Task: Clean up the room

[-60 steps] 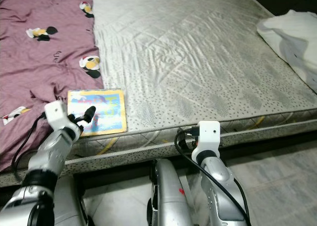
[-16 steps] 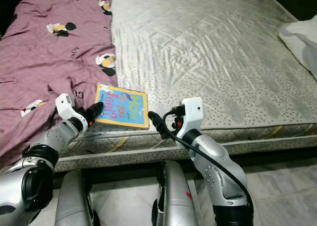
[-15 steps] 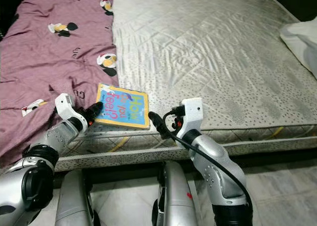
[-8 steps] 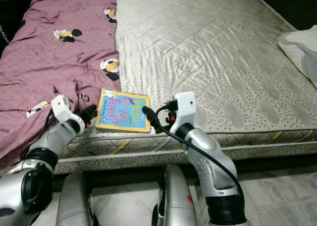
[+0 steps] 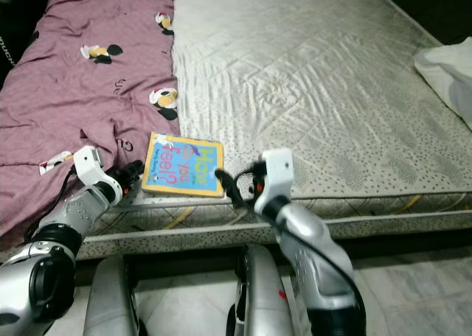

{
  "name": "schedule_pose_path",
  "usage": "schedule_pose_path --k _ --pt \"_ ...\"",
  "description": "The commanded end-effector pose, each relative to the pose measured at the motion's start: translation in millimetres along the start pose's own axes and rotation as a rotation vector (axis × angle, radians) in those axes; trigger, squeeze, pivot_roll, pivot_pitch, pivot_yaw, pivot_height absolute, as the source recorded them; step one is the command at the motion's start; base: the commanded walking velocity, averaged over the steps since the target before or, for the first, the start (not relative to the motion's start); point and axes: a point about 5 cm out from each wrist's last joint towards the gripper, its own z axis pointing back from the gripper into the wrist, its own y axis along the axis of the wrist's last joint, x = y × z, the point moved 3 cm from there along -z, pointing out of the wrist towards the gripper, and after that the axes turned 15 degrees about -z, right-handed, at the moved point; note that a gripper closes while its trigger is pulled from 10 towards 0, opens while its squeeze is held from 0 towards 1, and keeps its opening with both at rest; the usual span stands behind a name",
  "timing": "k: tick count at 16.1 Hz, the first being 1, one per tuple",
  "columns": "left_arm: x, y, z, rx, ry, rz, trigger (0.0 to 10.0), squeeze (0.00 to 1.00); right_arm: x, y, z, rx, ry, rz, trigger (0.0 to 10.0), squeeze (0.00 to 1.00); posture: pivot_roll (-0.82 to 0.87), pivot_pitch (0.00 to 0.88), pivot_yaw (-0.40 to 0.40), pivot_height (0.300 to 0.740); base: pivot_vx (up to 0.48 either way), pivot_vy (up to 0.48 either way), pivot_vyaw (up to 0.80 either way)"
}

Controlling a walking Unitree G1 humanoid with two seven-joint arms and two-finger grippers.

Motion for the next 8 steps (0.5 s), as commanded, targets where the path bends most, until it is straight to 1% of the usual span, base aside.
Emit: schedule_pose_path --k 1,4,7,8 --pt "2.1 -1.1 0.6 -0.015 -0.022 -0.034 10.0 1.0 -0.9 1.2 3.9 0.002 -0.006 0.015 10.0 0.0 -0.1 0.096 -0.07 0.534 0.0 0.0 0.0" --pt "2.0 -9.5 1.6 -0.041 -0.028 -0.032 10.0 1.0 -3.7 0.4 5.8 0.002 -0.009 0.008 10.0 0.0 -0.12 0.117 -0.071 0.534 0.0 0.0 0.0" --pt "3.7 -20.3 2.9 -0.092 -0.053 -0.017 10.0 1.0 -6.4 -4.5 16.6 -0.014 -0.019 0.004 10.0 0.0 -0.16 0.149 -0.071 0.534 0.0 0.0 0.0" --pt "3.6 -21.1 3.3 -0.091 -0.05 -0.017 10.0 1.0 -5.0 -5.4 20.3 -0.02 -0.027 0.006 10.0 0.0 -0.16 0.153 -0.072 0.534 0.0 0.0 0.0"
